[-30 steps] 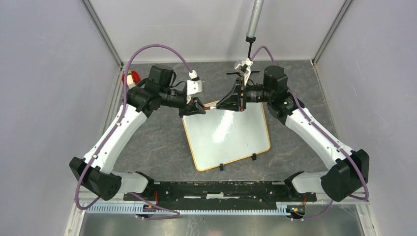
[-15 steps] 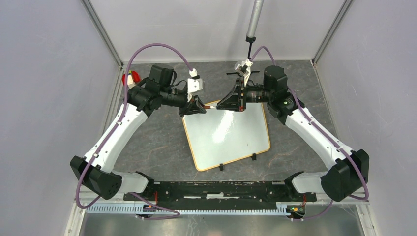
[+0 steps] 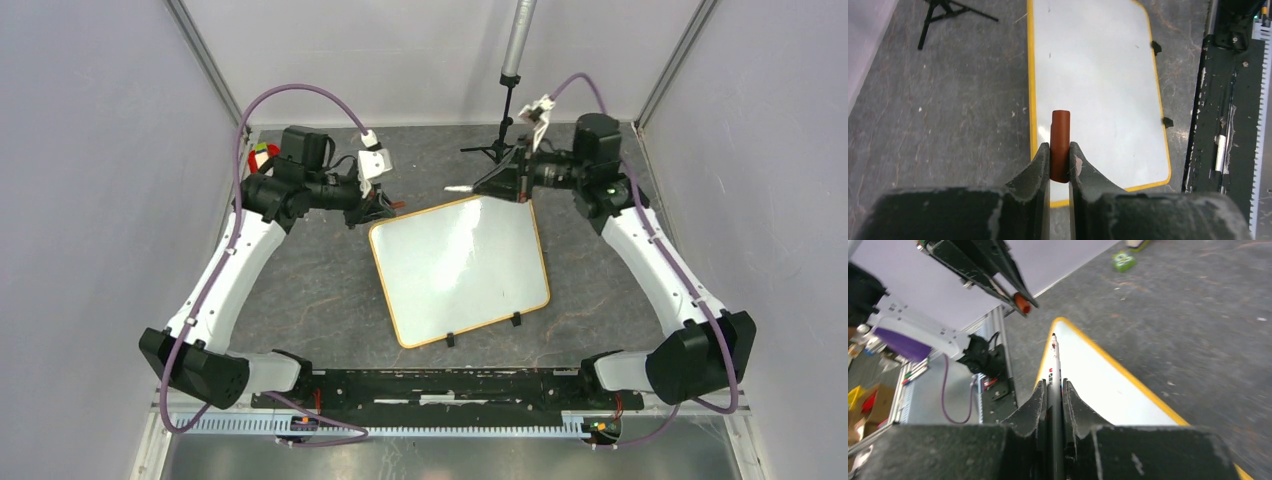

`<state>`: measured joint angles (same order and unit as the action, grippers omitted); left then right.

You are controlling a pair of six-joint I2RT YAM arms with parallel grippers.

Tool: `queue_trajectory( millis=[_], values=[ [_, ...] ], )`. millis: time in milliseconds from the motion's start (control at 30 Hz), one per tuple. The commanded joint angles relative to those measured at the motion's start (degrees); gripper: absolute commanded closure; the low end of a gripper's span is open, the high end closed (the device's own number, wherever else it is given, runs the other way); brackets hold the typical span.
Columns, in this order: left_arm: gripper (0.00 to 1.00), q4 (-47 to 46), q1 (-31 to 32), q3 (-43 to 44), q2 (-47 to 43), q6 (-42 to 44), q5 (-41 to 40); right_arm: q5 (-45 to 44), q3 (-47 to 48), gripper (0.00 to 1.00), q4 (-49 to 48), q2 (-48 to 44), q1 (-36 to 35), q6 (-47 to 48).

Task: Write a sentence on the whiteboard
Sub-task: Open the whiteboard marker, then place the pen cap at the center of the board.

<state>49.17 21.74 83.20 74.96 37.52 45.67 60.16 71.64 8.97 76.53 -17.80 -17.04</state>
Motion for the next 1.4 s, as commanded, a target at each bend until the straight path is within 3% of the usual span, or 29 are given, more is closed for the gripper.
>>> queue_trajectory(
  millis=[0,100,300,467,633,800,1100,1367],
  values=[
    [0.98,4.1,-2.9,0.9,-1.9,3.9,-1.9,3.3,3.5,1.0,1.9,-2.5,4.8,2.1],
    [0.97,2.7,-5.5,1.3,-1.6,0.8,-3.2,4.1,2.7,1.0,2.9,-3.7,6.1,3.6],
    [0.98,-5.3,-16.5,-3.7,-0.6,-17.5,-7.3,2.7,-3.3,1.0,1.6,-8.6,8.3,7.1],
    [0.98,-6.0,-21.6,-7.2,0.8,-22.3,-15.7,1.1,-4.6,1.0,5.8,-11.8,8.7,15.7],
    [0.98,-1.4,-24.0,-8.7,3.1,-21.5,-25.9,0.5,-5.1,1.0,12.8,-11.8,8.7,24.4],
    [0.98,-1.4,-24.3,-13.2,3.5,-22.0,-29.0,-1.6,-4.5,1.0,17.6,-11.4,8.7,30.3],
    [0.97,-0.2,-25.5,-14.1,7.2,-18.8,-28.5,-3.4,-7.5,1.0,12.9,-11.8,8.8,24.9],
    [0.95,-0.1,-25.6,-15.9,12.6,-14.6,-28.4,-5.8,-8.9,1.0,16.7,-15.5,8.8,25.9]
  ],
)
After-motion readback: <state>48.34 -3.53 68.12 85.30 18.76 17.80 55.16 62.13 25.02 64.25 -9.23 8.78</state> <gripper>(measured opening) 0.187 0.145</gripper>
